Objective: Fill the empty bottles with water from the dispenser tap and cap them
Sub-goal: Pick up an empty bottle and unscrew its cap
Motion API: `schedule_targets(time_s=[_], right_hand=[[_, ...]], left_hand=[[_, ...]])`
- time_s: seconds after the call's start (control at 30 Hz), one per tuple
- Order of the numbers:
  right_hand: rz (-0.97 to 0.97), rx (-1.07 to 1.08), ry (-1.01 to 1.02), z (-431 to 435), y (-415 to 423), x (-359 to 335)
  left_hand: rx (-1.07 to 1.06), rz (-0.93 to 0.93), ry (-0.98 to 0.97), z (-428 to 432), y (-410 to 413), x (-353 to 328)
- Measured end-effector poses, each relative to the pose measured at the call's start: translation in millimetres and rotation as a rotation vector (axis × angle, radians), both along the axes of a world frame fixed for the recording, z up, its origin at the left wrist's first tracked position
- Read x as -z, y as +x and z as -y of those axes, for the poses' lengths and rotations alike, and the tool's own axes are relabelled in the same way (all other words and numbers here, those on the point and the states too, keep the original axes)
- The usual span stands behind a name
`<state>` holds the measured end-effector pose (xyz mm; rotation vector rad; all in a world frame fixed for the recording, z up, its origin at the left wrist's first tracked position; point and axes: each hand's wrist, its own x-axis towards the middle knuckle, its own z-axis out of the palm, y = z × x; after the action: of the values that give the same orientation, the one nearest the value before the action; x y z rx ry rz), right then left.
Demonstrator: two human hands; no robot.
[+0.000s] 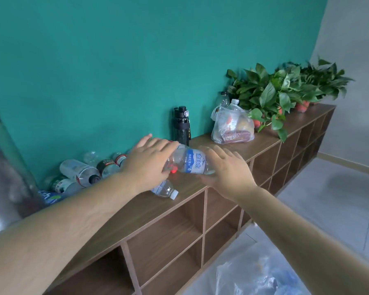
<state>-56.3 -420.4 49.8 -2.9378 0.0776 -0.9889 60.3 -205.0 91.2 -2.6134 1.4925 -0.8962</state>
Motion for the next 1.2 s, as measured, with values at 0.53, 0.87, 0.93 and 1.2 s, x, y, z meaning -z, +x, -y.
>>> schedule_targets(time_s=[0.53, 0.87, 0.93, 1.2], right_hand=[[-0.199, -0.375, 0.664, -301, -88, -82], [-0.325, -0.423, 0.666, -415, -118, -70], [-0.291, -0.514, 0.804, -423, -120, -68], [-0.169, -0.858, 0.616, -394, -114, -71]], left_hand=[[-0.553, 0.143, -0.086, -326, -219, -33], [-0.676, 0.148, -0.092, -420, -270, -6], [-0.639, 0.052, -0.175, -428, -271, -4], [-0.441, -0.721, -0.586, -406, -268, 11]])
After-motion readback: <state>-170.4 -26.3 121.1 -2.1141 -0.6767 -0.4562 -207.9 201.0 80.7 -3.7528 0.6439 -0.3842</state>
